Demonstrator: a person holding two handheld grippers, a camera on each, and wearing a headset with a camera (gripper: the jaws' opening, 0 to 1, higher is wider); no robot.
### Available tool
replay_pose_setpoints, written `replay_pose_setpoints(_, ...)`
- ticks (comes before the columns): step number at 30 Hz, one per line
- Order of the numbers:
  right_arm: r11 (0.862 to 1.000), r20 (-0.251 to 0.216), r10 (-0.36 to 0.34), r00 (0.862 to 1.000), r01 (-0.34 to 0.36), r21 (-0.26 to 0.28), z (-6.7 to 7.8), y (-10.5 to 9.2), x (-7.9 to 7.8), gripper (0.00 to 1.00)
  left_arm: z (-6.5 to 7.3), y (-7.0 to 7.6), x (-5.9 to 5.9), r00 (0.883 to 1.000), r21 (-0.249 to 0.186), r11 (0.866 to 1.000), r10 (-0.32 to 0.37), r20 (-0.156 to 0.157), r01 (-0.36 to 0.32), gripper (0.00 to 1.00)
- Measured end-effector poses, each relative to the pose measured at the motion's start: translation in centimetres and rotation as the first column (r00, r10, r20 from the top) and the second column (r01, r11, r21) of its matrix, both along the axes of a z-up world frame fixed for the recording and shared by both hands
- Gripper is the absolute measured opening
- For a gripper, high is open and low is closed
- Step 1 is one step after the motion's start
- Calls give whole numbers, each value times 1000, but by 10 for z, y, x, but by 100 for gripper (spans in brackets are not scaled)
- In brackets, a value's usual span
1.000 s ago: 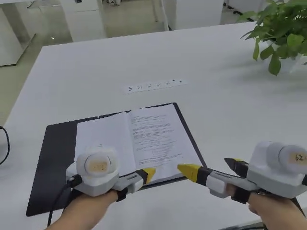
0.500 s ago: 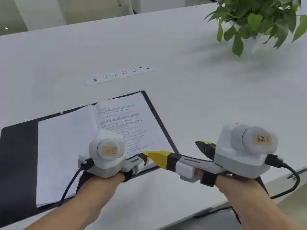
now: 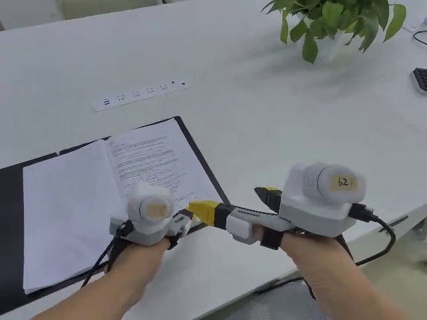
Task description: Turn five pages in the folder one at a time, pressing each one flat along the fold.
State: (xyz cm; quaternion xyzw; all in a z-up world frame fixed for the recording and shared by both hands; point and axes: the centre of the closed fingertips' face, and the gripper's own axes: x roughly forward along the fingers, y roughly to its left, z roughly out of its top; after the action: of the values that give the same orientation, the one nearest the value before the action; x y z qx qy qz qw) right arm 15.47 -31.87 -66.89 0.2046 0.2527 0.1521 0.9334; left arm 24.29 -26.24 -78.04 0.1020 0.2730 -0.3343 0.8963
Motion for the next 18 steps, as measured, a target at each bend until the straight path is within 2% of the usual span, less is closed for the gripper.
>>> replay_pose_setpoints(7, 1000, -7, 2, 1000, -2, 15, -3, 3, 0, 87, -1, -5, -4, 1000, -10, 1000, -12, 26, 12, 36)
replay_pose_setpoints(11, 1000, -11, 5, 1000, -5, 19, -5, 4, 1, 87, -1, 0, 0, 999, -22, 1000, 13, 33, -12, 29)
replay_pose_setpoints(18, 999, -24, 9, 1000, -9, 34, -9, 7, 2, 86, -1, 0, 2, 999, -21, 1000, 15, 47, -14, 25)
